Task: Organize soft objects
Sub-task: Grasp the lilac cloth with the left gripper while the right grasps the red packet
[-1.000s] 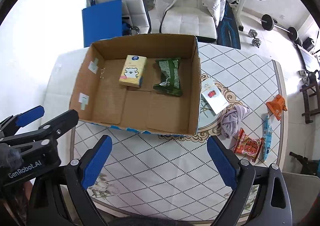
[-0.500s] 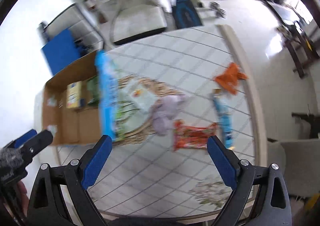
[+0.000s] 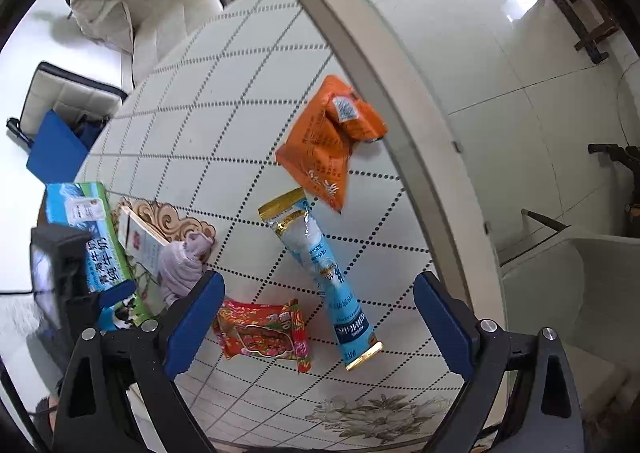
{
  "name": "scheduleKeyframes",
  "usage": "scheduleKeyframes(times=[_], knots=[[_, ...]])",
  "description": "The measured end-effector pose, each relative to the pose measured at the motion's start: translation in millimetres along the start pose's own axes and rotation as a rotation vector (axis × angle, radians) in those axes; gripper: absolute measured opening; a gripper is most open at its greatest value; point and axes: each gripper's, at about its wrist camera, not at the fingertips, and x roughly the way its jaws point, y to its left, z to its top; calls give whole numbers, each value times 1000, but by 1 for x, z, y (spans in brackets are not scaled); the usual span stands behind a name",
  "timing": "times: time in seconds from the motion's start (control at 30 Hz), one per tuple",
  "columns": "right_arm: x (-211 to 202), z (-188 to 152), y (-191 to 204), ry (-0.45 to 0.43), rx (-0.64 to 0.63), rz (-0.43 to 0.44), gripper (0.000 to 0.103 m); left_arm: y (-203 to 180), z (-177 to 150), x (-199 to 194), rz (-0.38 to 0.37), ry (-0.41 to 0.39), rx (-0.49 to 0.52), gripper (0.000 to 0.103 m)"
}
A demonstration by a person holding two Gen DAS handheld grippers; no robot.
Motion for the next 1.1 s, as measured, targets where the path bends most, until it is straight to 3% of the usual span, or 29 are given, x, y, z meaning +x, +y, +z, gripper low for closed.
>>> scheduleKeyframes(times=[0.03,0.07,0.1,0.17,0.27,0.4,0.5,0.67,0.7,0.83,0.93,1.1], knots=[[10,-1,2,26,-20,0,97,0,1,5,1,13,-9,61],[19,-2,3,48,-29,0,97,0,2,9,-6,23,-18,51],[27,-3,1,64,-33,-1,95,0,2,11,-19,34,-26,43],[44,-5,1,101,-44,-8,91,0,0,14,-30,31,-59,39],[62,-7,0,144,-45,-32,77,3,-1,13,-59,18,-107,36],[51,-28,23,75,-165,-33,75,9,-9,4,-81,-10,-154,35],[54,-53,58,100,-395,-33,75,16,-25,-2,-88,-31,-189,35],[83,-104,108,102,-881,-213,75,24,-55,9,-128,-5,-242,35],[88,-109,111,111,-928,-230,75,25,-59,14,-127,10,-253,35],[103,-114,120,131,-1039,-266,77,28,-70,29,-125,19,-268,35],[106,-112,122,133,-1061,-243,77,39,-82,28,-151,17,-280,35],[88,-107,110,111,-1063,-213,77,67,-87,-2,-212,-19,-299,35]])
